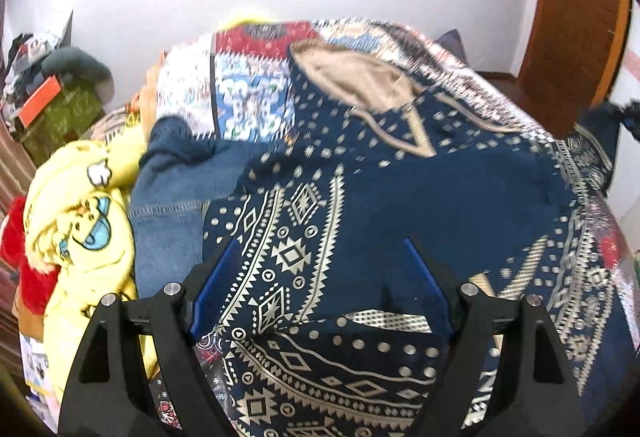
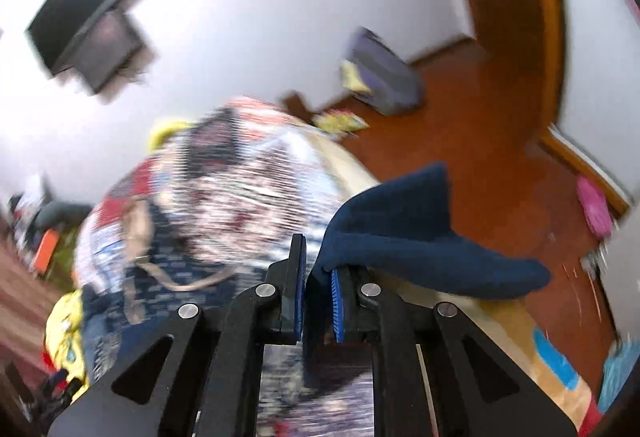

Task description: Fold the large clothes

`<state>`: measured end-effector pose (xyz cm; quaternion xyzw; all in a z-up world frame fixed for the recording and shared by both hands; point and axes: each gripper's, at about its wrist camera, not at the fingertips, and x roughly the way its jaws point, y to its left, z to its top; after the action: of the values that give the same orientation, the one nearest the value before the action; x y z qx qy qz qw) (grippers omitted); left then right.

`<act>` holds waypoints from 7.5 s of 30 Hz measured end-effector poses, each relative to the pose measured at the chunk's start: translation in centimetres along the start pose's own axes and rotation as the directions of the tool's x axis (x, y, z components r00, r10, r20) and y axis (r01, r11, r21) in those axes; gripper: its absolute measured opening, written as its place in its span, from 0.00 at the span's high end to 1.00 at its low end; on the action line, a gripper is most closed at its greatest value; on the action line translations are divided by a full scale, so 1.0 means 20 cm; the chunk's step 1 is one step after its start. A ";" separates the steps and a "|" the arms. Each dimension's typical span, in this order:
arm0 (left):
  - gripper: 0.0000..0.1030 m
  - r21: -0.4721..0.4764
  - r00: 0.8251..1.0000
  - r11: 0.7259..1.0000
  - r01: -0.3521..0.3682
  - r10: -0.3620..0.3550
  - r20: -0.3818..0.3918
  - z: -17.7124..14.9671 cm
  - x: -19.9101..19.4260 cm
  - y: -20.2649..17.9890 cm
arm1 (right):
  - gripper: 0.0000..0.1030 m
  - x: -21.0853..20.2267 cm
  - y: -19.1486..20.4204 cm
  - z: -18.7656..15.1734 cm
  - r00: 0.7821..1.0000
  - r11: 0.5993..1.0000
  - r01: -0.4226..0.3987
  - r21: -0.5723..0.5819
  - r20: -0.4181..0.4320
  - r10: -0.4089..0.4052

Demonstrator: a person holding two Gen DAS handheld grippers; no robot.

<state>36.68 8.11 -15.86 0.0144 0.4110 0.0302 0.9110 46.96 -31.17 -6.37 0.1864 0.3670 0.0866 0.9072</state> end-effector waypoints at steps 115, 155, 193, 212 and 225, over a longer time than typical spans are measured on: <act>0.31 -0.069 0.991 0.992 0.106 -0.111 -0.074 0.33 0.05 0.49 | 0.37 0.33 0.75 -0.24 0.931 0.885 0.019 -0.466 -0.315 -0.186; 0.96 -0.160 0.973 0.965 0.209 -0.222 -0.066 0.90 0.78 0.17 | 0.90 0.83 0.96 -0.14 0.932 0.926 -0.156 -0.344 -0.362 0.023; 0.32 -0.007 0.989 0.990 0.144 -0.144 -0.041 0.20 0.05 0.17 | 0.30 0.13 1.07 -0.48 0.961 0.849 -0.172 -0.499 -0.275 0.033; 0.78 -0.068 0.980 0.986 0.153 -0.160 -0.115 0.36 0.65 0.17 | 0.75 0.83 1.25 -0.56 0.884 0.849 -0.248 -0.467 -0.467 0.001; 0.94 0.143 0.951 0.948 0.284 -0.297 0.081 0.37 -0.08 -0.06 | 0.92 0.10 1.08 -0.45 0.930 0.838 -0.294 -0.459 -0.338 0.141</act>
<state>41.34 6.83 -9.85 0.0146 0.3631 -0.1320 0.9223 41.67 -8.41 -4.88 -0.0300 0.4371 0.3090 0.8442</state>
